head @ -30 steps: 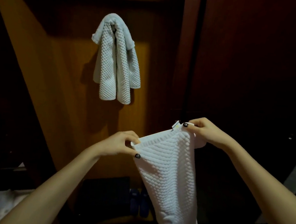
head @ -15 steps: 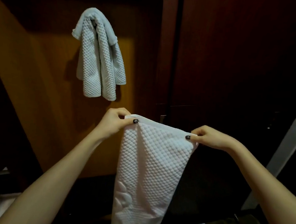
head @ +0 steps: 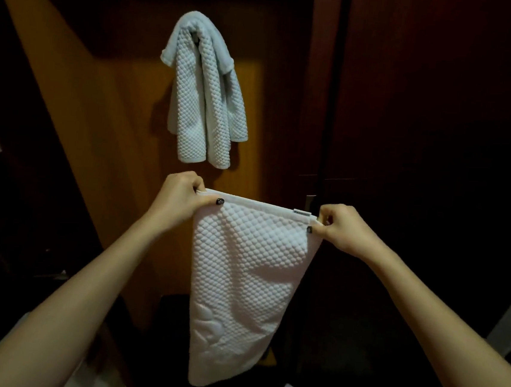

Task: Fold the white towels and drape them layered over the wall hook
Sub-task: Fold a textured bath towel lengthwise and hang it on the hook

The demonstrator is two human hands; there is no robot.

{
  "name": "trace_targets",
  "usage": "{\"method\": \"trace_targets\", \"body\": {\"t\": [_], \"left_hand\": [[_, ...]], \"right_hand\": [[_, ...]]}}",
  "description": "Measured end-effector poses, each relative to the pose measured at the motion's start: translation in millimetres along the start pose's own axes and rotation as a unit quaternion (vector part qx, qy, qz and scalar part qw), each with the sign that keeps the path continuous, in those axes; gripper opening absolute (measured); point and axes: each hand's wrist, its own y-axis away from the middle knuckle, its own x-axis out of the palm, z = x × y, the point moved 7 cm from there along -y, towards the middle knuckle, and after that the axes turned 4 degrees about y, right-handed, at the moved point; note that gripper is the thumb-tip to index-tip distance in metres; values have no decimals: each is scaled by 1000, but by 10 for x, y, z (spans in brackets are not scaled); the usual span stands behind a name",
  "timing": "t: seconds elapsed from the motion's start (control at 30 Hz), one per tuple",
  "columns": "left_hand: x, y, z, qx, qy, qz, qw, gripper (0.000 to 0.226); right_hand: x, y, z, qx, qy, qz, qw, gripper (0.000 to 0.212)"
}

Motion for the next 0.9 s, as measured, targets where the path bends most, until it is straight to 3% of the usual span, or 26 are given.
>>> {"method": "trace_targets", "body": {"t": [0.17,0.33,0.43,0.5,0.63,0.73,0.8,0.9], "left_hand": [[-140,74,139,-2,-2,28,1000,29],[-209,110,151,-21,-15,2,1000,41],[-224,104,103,-14,-22,-13,1000,48],[-234,105,94,-12,-8,-13,1000,45],[-261,130,130,-12,48,42,998,31],[-249,164,234,-70,132,114,982,32],[-207,182,270,-90,86,142,982,49],[-125,220,166,-76,15,154,985,56]], "right_hand": [[-92,-97,162,-11,-10,-65,998,27],[-219,-170,281,-46,-79,-98,991,9],[-285,-198,338,-72,-37,-96,992,23],[-333,-210,379,-103,20,-82,991,13],[-425,-178,385,-135,54,-41,989,12],[-398,-117,498,-172,42,-16,984,9],[-340,-96,607,-198,49,-2,979,8],[-319,-100,717,-218,48,-4,975,9]]}}
